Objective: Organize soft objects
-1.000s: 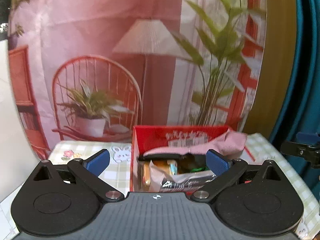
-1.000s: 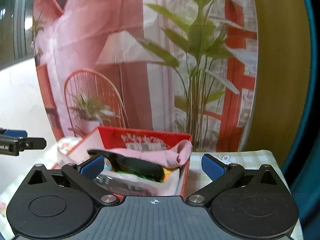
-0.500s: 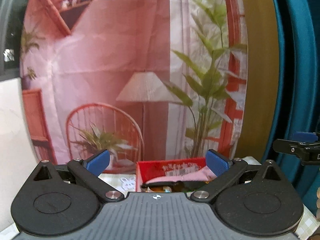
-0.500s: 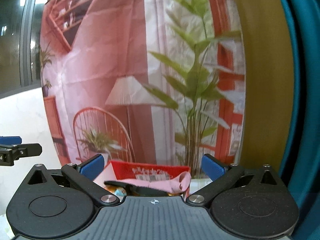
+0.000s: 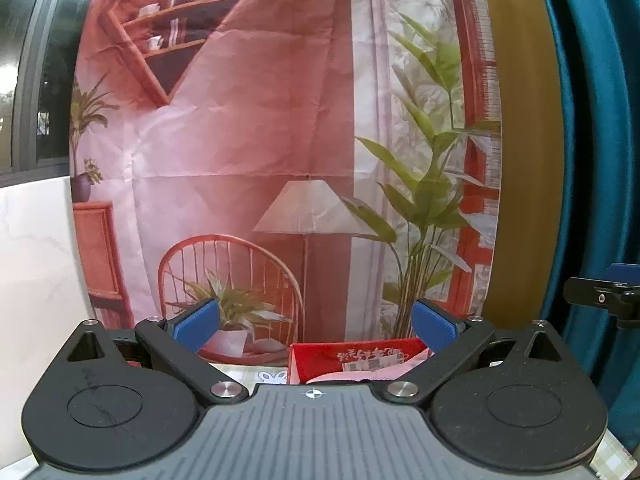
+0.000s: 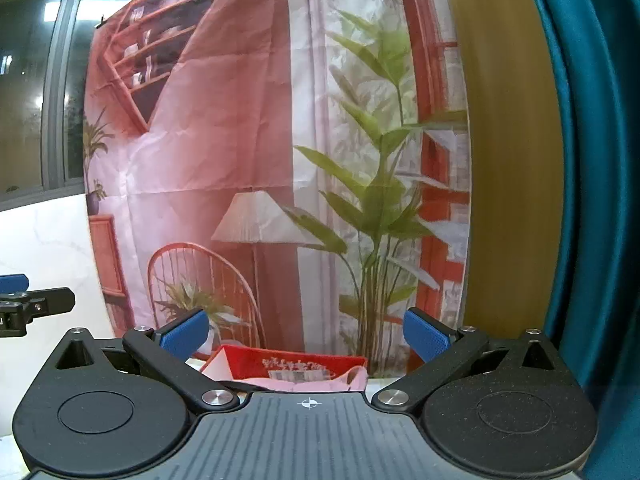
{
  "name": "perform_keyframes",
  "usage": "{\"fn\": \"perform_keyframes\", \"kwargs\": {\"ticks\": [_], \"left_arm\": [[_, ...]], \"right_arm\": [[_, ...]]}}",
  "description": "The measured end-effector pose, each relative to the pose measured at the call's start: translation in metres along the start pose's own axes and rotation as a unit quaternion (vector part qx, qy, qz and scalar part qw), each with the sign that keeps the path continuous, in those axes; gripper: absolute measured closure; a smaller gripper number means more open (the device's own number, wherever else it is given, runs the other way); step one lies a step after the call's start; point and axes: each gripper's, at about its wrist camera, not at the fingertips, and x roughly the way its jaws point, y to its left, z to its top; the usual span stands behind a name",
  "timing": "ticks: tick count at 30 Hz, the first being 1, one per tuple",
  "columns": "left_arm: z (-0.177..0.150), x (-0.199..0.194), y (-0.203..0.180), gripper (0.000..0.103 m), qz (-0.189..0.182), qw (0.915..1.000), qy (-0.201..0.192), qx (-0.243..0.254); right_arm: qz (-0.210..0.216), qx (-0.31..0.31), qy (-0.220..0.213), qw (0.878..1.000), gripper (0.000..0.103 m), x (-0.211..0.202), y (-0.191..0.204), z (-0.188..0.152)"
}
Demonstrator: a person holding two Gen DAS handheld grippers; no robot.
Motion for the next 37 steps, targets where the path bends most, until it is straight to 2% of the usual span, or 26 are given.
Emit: {"fn": "perform_keyframes", "kwargs": {"ticks": [9, 29, 37], "left_arm": [[-0.005, 0.002, -0.001, 0.000, 0.013, 0.9999, 0.009, 0.001], [0.000, 0.003, 0.004, 0.000, 0.011, 0.9997, 0.009, -0.020], [0.001, -0.004, 0.004, 0.000, 0.010, 0.9998, -0.007, -0.013]], "right_arm": [[-0.003, -0.001, 0.015, 1.000, 0.000, 0.004, 0.001, -0.007], [-0.005, -0.010, 0.016, 1.000, 0.000, 0.008, 0.004, -0.003], [-0.005, -0.014, 0.004, 1.000, 0.000, 0.005, 0.006, 0.007]]}}
